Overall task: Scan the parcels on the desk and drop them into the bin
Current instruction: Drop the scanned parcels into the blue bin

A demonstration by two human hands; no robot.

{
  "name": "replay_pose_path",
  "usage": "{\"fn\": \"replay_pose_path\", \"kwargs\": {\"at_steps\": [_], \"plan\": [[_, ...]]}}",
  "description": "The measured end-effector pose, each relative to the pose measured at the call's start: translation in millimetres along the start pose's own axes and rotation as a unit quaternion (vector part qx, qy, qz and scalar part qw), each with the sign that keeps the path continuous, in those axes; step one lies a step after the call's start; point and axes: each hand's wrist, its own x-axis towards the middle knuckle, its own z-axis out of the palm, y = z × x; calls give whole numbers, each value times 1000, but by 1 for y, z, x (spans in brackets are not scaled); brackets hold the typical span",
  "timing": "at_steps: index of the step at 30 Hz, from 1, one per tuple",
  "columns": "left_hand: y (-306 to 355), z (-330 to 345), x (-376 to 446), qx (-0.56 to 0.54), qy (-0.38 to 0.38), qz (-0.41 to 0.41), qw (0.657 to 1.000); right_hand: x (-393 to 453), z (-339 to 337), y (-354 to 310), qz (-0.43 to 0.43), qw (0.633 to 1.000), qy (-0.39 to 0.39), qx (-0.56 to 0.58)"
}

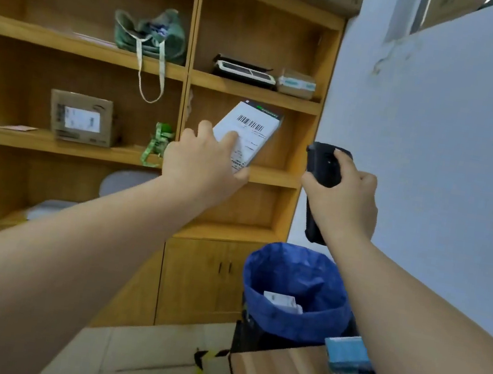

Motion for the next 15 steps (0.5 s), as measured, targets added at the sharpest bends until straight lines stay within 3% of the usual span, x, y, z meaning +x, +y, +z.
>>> {"fn": "replay_pose_path", "kwargs": {"at_steps": [7, 15], "plan": [[-65, 94, 37, 38, -20, -33, 999, 29, 127, 14, -10, 999, -39, 17], [-86, 223, 125, 38, -39, -47, 997, 112, 239, 61, -70, 993, -91, 21]]}}
